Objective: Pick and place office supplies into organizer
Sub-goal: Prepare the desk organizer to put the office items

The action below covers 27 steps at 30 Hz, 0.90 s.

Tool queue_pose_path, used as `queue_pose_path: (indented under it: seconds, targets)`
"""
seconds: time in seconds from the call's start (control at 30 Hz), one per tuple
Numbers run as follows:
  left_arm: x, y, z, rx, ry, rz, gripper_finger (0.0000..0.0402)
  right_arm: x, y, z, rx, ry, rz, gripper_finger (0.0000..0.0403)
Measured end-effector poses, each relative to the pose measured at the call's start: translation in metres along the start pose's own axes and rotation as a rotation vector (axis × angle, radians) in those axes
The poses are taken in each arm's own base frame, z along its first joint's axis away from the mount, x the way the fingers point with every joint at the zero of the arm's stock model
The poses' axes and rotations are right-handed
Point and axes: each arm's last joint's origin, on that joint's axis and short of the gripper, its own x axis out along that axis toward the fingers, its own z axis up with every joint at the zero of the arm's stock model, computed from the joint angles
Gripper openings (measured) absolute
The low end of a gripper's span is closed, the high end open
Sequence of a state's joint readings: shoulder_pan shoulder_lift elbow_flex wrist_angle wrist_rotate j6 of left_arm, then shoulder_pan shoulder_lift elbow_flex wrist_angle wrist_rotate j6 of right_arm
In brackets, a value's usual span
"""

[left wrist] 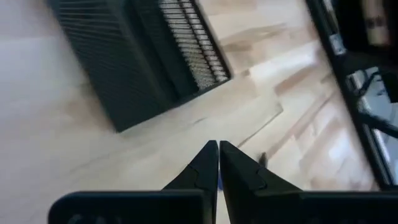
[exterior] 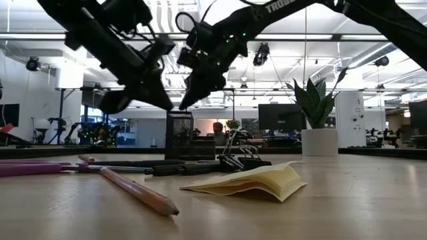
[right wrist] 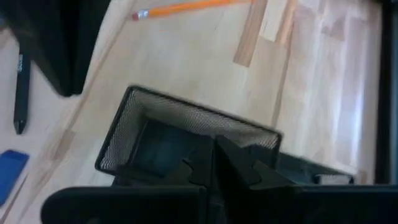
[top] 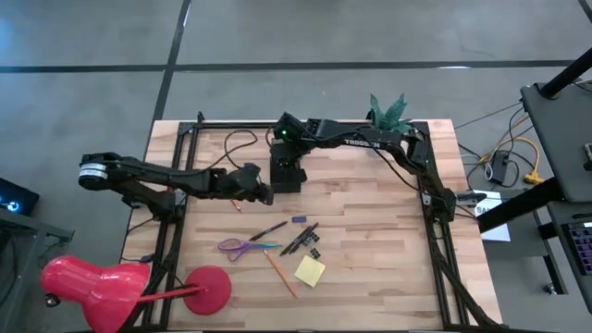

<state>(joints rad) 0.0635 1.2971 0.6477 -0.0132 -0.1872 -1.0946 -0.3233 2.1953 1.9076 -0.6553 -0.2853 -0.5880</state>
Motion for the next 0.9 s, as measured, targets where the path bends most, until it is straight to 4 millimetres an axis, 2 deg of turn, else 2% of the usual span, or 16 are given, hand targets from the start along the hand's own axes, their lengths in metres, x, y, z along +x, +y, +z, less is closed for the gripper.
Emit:
queue_pose_path:
  seconds: [0.2, 0.33, 0.5, 0.67, 0.77, 0.9]
  targets:
    - [0.023, 0.01, -0.007, 0.01, -0.001, 0.089, 0.0, 0.011, 0.0, -0.007, 0.008, 0.033, 0.021, 0.0008]
    - [0.029, 0.012, -0.004, 0.007, -0.047, 0.128, 0.0, 0.011, 0.007, -0.013, 0.047, 0.108, 0.083, 0.0008]
    - [0.022, 0.016, 0.006, 0.002, -0.135, 0.168, 0.0, 0.016, 0.033, -0.009, 0.068, 0.157, 0.204, 0.0008]
    - [0.013, 0.025, 0.013, 0.041, -0.128, 0.236, 0.0, 0.024, 0.057, 0.008, 0.015, 0.099, 0.264, 0.0008]
    - [0.005, 0.027, 0.013, 0.05, -0.11, 0.266, 0.0, 0.025, 0.06, 0.021, -0.004, 0.022, 0.229, 0.0008]
    - [-0.018, 0.025, 0.016, 0.038, -0.141, 0.271, 0.0, 0.02, 0.047, 0.034, 0.013, -0.085, 0.112, 0.0008]
